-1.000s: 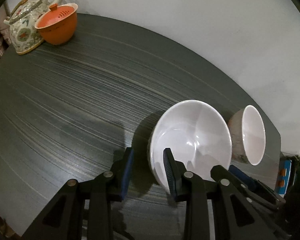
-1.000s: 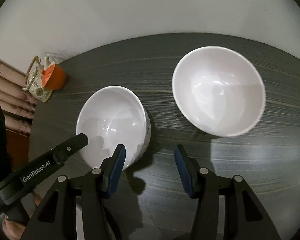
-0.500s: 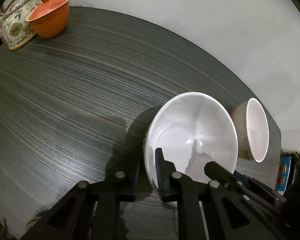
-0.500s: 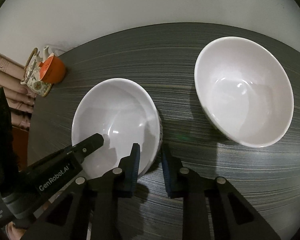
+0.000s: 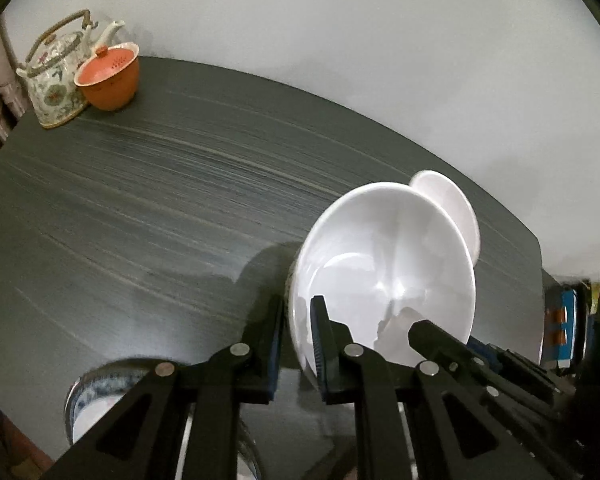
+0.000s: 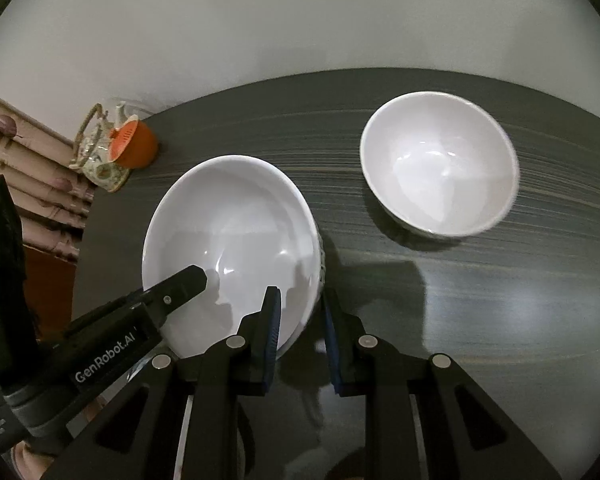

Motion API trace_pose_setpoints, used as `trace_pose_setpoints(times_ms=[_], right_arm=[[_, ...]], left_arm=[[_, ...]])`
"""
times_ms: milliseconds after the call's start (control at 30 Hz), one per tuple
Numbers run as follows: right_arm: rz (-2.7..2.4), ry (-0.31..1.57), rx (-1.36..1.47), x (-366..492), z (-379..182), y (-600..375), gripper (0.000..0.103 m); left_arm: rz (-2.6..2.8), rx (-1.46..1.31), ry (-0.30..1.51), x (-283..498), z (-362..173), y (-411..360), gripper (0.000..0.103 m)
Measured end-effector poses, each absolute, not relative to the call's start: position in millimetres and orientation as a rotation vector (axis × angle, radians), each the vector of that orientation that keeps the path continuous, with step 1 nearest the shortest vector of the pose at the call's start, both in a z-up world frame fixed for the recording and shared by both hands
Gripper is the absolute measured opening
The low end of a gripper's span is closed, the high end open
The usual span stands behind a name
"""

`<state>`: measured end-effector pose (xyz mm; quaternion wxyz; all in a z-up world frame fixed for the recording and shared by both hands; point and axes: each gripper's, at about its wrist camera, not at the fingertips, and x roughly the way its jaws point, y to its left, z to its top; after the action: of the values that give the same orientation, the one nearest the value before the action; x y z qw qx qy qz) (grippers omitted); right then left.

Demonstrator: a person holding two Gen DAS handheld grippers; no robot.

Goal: Organize plates and bowls
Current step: 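Lift the white bowl and carry it over the pink-rimmed bowl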

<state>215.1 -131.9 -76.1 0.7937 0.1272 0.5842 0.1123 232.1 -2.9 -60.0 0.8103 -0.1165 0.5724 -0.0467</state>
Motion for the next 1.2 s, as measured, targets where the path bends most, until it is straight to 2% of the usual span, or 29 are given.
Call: trace_pose_setpoints(times_ms=[333,633,1200], right_arm=[[0.229,1.190,0.282,153,-31,-152,0.020],[0.211,1.162,0.281,87,-9,-176,0.020],[0.161,1.223,0.303,23,-38,-204,0.020]], left_arm=[[-0.144,-0.225,1.194,168,-22,-29,0.014],[-0.177,-0.209,1.203,114,-14,-42,0.014],[-0.200,-0.158,1.290,59,-46,-71,0.014]])
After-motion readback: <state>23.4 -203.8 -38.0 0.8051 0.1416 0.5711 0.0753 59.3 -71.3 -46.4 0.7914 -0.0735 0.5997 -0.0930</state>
